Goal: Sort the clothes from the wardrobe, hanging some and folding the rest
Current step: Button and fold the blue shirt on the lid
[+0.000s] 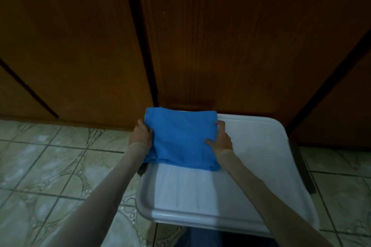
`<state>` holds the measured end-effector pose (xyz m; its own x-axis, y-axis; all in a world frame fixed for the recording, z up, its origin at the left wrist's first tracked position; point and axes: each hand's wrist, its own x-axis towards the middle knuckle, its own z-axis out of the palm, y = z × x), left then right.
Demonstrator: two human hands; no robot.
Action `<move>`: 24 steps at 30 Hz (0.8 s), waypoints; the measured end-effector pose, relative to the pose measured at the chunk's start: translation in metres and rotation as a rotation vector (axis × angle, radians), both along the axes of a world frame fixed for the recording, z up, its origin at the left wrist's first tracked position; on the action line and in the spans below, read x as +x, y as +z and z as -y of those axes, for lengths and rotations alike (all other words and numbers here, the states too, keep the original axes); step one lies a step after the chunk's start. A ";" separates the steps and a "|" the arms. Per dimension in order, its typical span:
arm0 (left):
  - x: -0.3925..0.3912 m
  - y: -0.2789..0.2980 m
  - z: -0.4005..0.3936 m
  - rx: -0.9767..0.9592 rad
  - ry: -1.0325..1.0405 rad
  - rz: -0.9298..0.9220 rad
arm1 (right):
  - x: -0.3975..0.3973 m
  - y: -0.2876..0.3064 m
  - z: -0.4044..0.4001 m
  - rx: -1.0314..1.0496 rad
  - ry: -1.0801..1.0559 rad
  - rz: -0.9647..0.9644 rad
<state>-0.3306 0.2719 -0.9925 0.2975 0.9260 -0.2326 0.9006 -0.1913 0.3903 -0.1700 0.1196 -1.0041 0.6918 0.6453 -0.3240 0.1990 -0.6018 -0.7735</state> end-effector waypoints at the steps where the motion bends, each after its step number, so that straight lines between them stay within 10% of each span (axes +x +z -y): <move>1: 0.001 -0.001 0.002 0.024 -0.025 0.000 | 0.002 0.001 0.001 -0.014 0.036 0.038; 16: 0.057 0.005 0.093 0.183 -0.458 -0.171 | 0.057 0.008 0.107 -0.254 -0.239 0.118; 24: 0.082 -0.007 0.185 0.168 -0.557 -0.192 | 0.032 0.025 0.146 -0.419 -0.018 -0.347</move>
